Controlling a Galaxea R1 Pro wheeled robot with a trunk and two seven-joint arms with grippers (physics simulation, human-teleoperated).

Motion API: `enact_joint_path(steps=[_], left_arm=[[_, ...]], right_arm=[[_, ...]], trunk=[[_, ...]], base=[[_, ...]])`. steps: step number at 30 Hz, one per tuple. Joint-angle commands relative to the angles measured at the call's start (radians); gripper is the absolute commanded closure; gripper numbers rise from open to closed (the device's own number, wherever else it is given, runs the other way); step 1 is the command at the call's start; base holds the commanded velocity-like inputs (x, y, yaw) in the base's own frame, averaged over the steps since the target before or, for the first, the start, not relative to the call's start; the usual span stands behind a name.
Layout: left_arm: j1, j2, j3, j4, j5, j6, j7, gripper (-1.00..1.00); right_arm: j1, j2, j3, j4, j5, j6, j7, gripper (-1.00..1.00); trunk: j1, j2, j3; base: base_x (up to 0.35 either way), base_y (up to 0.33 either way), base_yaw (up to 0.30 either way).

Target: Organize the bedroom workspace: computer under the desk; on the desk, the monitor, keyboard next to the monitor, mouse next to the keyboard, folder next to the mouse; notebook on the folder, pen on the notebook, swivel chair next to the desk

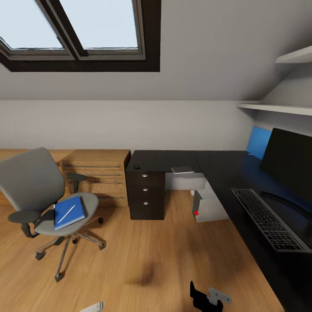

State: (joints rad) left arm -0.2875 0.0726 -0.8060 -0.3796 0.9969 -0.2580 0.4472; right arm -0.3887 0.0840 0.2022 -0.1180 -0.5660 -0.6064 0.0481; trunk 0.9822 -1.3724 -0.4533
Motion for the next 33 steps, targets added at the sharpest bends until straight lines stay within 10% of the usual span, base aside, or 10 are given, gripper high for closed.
enact_joint_path(steps=[1, 20, 33], left_arm=[[-0.001, 0.001, -0.009, -0.001, 0.009, -0.004, 0.005, -1.00], [-0.001, 0.001, -0.009, -0.001, 0.008, -0.006, 0.005, -1.00], [-0.001, 0.001, -0.009, -0.001, 0.008, -0.006, 0.004, -1.00]], right_arm=[[-0.001, 0.000, 0.005, 0.001, -0.011, -0.004, 0.005, -1.00], [-0.001, 0.000, 0.005, 0.003, -0.009, -0.004, 0.006, -1.00], [-0.001, 0.000, 0.003, 0.004, 0.090, -0.004, 0.004, -1.00]], trunk=[[0.001, -0.001, -0.001], [0.001, -0.001, -0.001], [0.001, -0.001, -0.001]], base=[[0.321, 0.089, -0.002], [0.322, 0.017, -0.013], [0.322, 0.025, -0.158]])
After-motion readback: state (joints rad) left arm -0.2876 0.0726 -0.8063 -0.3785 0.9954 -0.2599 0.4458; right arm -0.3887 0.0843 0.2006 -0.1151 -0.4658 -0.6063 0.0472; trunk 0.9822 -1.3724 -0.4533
